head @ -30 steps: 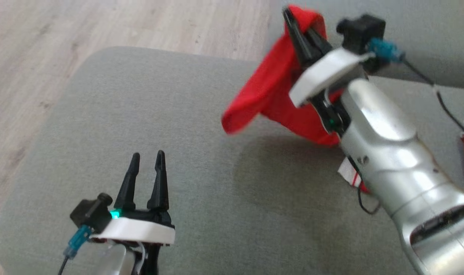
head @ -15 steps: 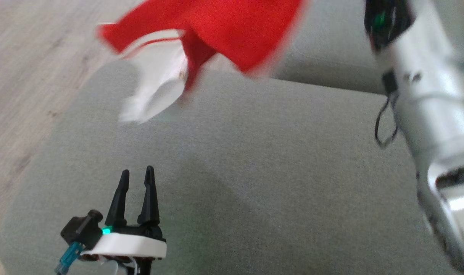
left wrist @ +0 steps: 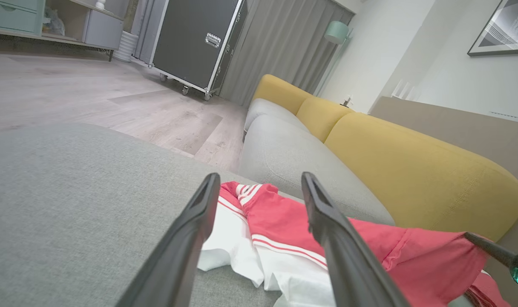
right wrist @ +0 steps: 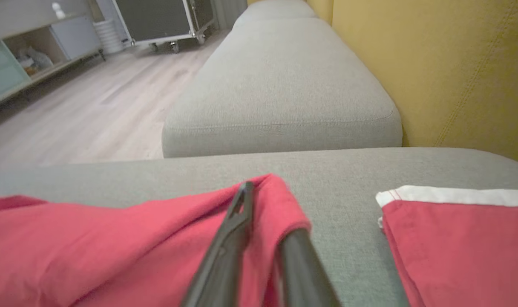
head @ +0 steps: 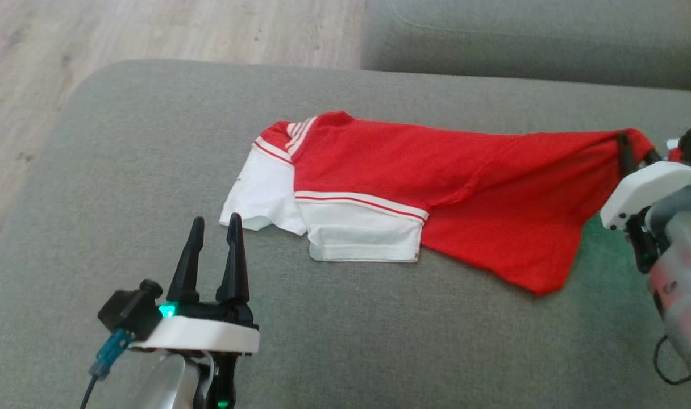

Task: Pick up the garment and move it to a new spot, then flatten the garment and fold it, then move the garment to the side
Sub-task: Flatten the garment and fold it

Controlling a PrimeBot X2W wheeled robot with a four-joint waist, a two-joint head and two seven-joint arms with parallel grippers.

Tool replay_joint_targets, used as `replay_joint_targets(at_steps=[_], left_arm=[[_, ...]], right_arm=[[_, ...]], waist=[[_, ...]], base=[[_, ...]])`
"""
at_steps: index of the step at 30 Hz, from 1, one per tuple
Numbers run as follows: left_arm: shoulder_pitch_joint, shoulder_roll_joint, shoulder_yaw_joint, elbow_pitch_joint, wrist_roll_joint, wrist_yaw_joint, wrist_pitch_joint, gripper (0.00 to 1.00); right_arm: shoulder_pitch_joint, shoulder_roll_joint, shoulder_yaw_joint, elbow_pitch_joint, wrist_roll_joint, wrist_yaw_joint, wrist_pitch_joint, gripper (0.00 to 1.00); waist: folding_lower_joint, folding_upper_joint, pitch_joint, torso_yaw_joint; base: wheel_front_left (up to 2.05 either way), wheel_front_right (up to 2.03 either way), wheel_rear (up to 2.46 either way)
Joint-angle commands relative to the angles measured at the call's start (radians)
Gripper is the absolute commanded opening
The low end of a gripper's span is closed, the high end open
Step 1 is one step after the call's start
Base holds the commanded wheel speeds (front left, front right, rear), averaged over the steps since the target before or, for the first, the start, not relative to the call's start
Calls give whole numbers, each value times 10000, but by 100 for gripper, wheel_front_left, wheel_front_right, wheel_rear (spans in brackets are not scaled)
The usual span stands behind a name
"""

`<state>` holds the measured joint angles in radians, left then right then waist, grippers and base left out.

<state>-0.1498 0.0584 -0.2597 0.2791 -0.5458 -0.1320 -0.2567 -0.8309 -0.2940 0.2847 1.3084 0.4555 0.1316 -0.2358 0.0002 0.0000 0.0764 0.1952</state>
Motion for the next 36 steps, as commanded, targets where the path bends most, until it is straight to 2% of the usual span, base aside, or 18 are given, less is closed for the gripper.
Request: replay_joint_targets(at_steps=[1, 6, 17, 20, 24, 29, 33, 36], left_arm=[[-511, 61, 285, -315, -46, 13, -51, 100], [-619, 79, 342, -351, -31, 13, -51, 100], [-723, 96, 441, -482, 35, 13, -51, 100], [-665, 79, 477, -508, 45, 13, -51, 100], [-557, 62, 578, -593, 72, 13, -51, 100], [-412, 55, 675, -688, 132, 13, -51, 100], [-320, 60, 722, -778, 181, 13, -51, 100], [-211, 88, 766, -801, 218, 13, -51, 100]], right_arm=[[-408, -104, 4, -197, -335, -9, -8, 100], [-403, -166, -534, -182, -1265, -9, -81, 100], [-963, -418, -2625, -196, -3600, -9, -230, 100], [-1071, -411, -3164, -588, -4263, -9, -250, 100], [-681, 157, -3874, -2323, -5071, -9, -256, 100], [671, 1340, -4255, -5027, -5464, -9, -258, 100], [2196, 2034, -3807, -7161, -5089, -9, -258, 100], [3788, 2335, -2951, -8767, -4479, -9, -259, 100]], waist=[[-2, 0, 156, -212], [-2, 0, 196, -547], [-2, 0, -148, -1310], [-2, 0, -305, -1414], [-2, 0, -452, -1528], [-2, 0, -585, -1595], [-2, 0, -596, -1595], [-2, 0, -596, -1572]], base=[[0, 0, 0], [0, 0, 0], [0, 0, 0], [0, 0, 0], [0, 0, 0], [0, 0, 0], [0, 0, 0], [0, 0, 0]])
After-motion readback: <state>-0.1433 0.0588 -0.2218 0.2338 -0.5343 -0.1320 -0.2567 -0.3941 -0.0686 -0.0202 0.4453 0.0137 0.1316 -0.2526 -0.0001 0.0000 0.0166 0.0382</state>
